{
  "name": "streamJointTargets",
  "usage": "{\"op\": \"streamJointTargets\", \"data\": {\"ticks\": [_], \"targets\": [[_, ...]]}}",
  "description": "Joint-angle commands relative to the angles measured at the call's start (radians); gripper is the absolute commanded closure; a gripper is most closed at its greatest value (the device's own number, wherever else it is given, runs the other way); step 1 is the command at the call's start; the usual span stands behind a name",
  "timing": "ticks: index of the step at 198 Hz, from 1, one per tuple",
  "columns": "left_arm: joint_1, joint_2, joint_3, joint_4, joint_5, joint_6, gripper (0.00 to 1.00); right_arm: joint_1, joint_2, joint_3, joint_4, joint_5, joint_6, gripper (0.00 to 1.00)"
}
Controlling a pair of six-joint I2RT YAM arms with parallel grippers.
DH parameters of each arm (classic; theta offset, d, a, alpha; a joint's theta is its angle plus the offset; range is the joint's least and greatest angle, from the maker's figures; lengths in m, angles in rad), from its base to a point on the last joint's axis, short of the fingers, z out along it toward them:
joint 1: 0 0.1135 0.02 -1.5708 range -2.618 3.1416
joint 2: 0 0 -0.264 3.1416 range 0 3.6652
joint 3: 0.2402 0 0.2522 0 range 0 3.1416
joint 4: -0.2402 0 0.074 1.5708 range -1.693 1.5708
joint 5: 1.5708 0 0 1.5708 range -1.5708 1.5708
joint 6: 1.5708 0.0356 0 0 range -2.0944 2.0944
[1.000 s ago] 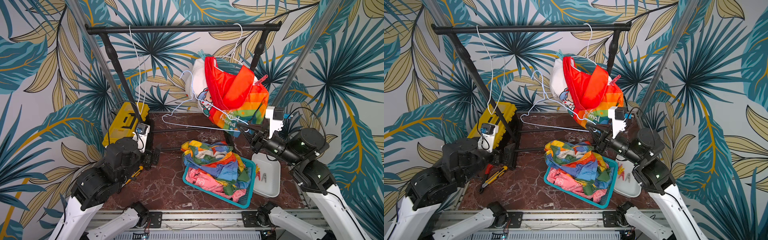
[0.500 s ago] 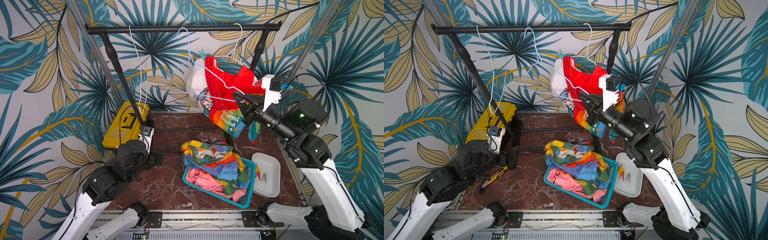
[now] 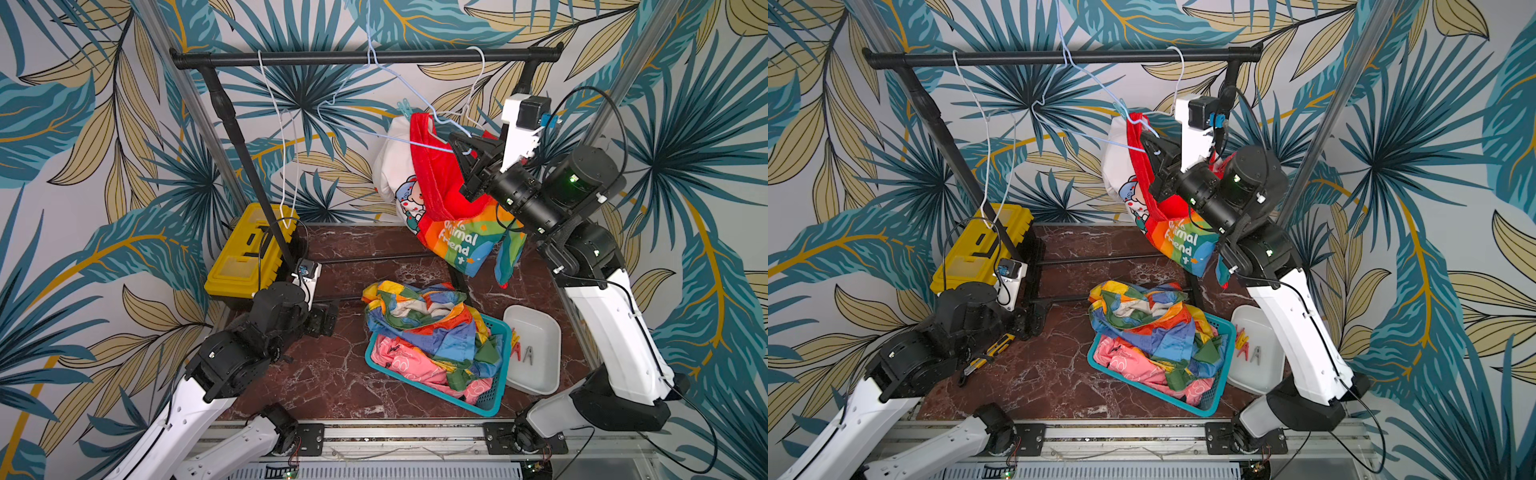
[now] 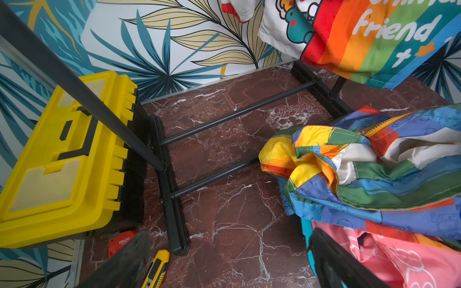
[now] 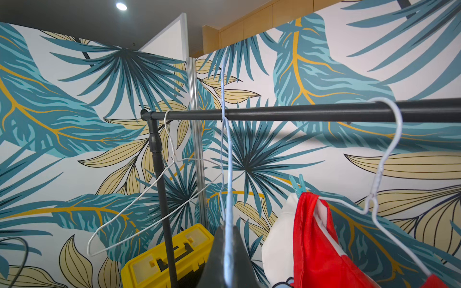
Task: Remove the clothespins securing jackets to the hanger
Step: Place the hanger at the clothesline.
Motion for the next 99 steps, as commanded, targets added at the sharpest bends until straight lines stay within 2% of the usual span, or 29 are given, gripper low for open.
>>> {"op": "streamJointTargets", "data": {"ticks": [1,62,72,80,87,94,95,99], "targets": [[0.006,-0.016,-0.021,0.039,0.011,-0.001,0.0,0.003,0.008,-0.008,-0.013,0.014,0.0,1.0],[0.007,-0.007,-0.043,0.063,0.028,0.006,0.0,0.03,-0.091,-0.254,0.058,0.051,0.011,1.0],[0.008,-0.002,-0.044,0.069,0.031,0.001,0.0,0.034,-0.111,-0.285,0.063,0.053,0.017,0.88],[0.008,0.001,-0.046,0.073,0.036,-0.003,0.0,0.033,-0.121,-0.295,0.062,0.046,0.021,0.84],[0.008,0.003,-0.049,0.079,0.044,-0.006,0.0,0.033,-0.128,-0.3,0.063,0.036,0.023,0.75],[0.007,0.006,-0.054,0.084,0.053,-0.011,0.0,0.032,-0.134,-0.299,0.055,0.022,0.024,0.57],[0.007,0.007,-0.053,0.084,0.054,-0.012,0.0,0.033,-0.136,-0.299,0.051,0.021,0.025,0.51],[0.007,0.01,-0.054,0.088,0.06,-0.014,0.0,0.033,-0.139,-0.298,0.046,0.016,0.027,0.43]]}}
